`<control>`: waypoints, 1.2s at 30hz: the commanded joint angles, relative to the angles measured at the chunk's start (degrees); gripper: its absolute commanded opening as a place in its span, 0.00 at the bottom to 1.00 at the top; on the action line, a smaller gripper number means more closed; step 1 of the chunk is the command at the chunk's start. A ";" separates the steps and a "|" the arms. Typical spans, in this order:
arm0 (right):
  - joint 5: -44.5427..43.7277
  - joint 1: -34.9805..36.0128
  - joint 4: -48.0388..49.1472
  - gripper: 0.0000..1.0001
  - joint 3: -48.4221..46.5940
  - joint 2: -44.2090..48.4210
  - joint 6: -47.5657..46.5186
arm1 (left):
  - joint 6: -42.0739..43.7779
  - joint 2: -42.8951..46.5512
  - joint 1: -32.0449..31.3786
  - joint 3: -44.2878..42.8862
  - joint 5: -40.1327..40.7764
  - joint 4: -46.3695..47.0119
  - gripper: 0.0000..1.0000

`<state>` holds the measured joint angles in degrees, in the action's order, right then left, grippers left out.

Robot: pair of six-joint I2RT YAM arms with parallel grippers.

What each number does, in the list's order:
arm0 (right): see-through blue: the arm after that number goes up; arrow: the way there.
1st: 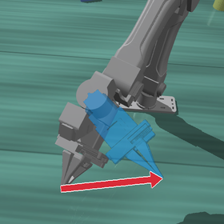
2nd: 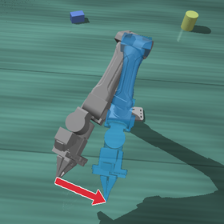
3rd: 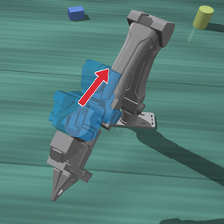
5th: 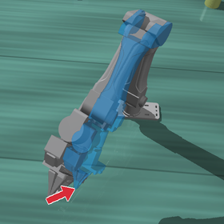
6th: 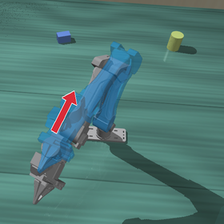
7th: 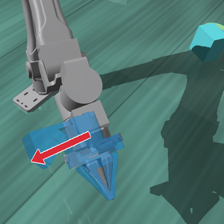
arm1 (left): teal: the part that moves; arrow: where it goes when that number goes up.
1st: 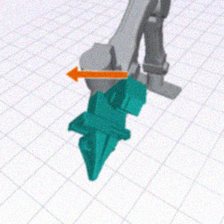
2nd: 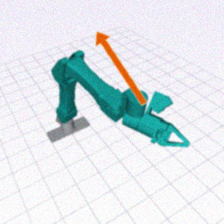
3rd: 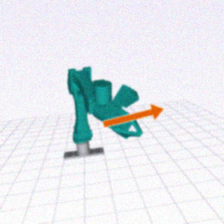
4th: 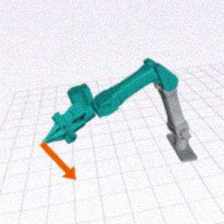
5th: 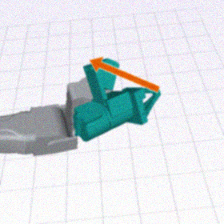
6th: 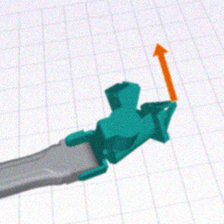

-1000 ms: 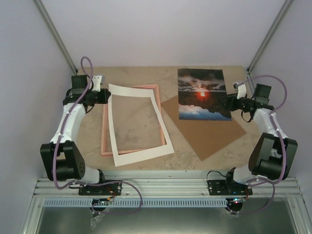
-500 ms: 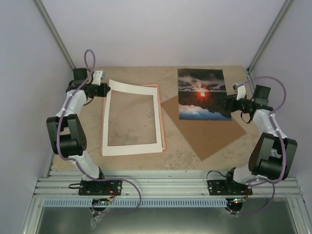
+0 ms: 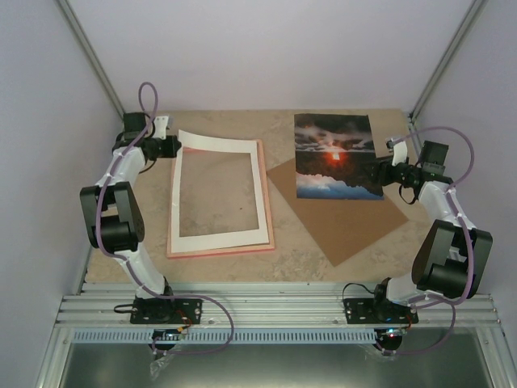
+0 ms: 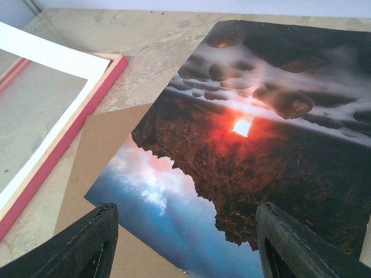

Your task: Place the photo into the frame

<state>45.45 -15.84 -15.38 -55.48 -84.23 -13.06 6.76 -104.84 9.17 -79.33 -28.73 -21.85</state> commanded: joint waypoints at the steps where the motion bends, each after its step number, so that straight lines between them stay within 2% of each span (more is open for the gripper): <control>1: -0.29 0.28 0.79 0.66 0.74 -0.35 -1.00 | -3.43 -1.41 0.45 -0.27 1.23 4.10 0.00; 11: -0.28 0.28 0.87 0.66 0.61 -0.78 -1.18 | -0.69 -3.20 0.47 0.42 -3.42 1.32 0.00; 21: -0.33 0.28 0.86 0.66 0.64 -0.85 -1.18 | 1.38 -1.98 0.49 2.48 -1.26 1.54 0.00; 24: -0.35 0.26 0.87 0.66 0.63 -0.81 -1.18 | 1.56 -1.54 0.44 2.59 0.08 1.80 0.19; 28: -0.14 0.28 0.88 0.66 0.66 -0.84 -1.18 | 1.68 -0.26 0.42 2.47 2.33 2.00 0.50; 30: -0.17 0.28 0.82 0.66 0.60 -0.65 -1.18 | 1.80 1.14 0.47 2.70 4.28 2.15 0.61; 34: -0.02 0.28 0.98 0.66 0.76 -0.34 -1.18 | 2.22 4.68 0.44 3.35 9.84 2.70 0.77; 36: 0.11 0.28 1.03 0.66 0.81 -0.35 -1.22 | 3.11 6.38 0.40 3.66 11.93 2.73 0.82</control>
<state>45.43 -15.84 -15.18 -55.48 -84.42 -13.37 8.19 -103.55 9.28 -76.36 -22.20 -20.01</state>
